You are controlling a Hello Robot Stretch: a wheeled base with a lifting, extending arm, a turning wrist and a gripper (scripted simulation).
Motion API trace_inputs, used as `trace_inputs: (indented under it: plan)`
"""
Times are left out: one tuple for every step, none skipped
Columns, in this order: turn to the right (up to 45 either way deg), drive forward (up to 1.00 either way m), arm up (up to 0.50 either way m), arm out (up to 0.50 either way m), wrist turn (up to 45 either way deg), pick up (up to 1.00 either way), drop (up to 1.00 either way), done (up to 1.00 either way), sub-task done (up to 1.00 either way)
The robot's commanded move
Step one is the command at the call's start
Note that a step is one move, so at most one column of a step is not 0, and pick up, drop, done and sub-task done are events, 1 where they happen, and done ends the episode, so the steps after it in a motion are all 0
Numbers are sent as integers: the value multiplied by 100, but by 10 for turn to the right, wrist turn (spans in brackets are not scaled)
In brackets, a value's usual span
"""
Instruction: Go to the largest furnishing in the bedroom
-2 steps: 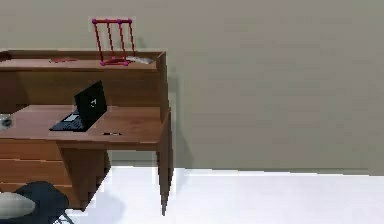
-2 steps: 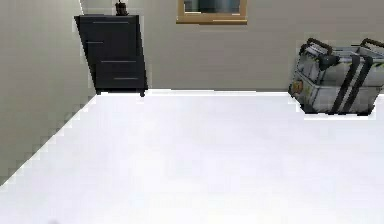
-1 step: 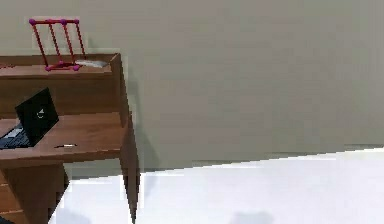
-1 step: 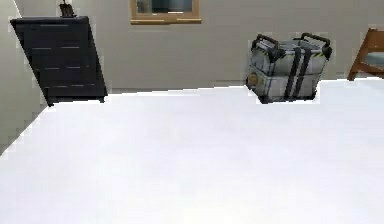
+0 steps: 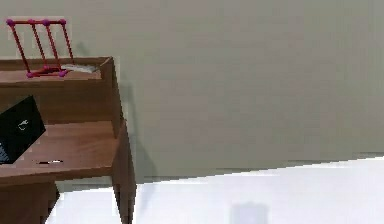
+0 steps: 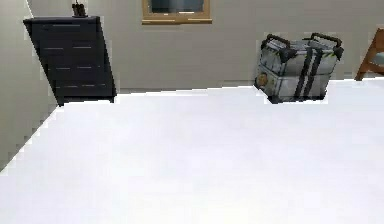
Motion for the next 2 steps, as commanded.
trace_inputs:
  plan:
    - [-450,0,0,0,0,0,0,0,0]
    - [-450,0,0,0,0,0,0,0,0]
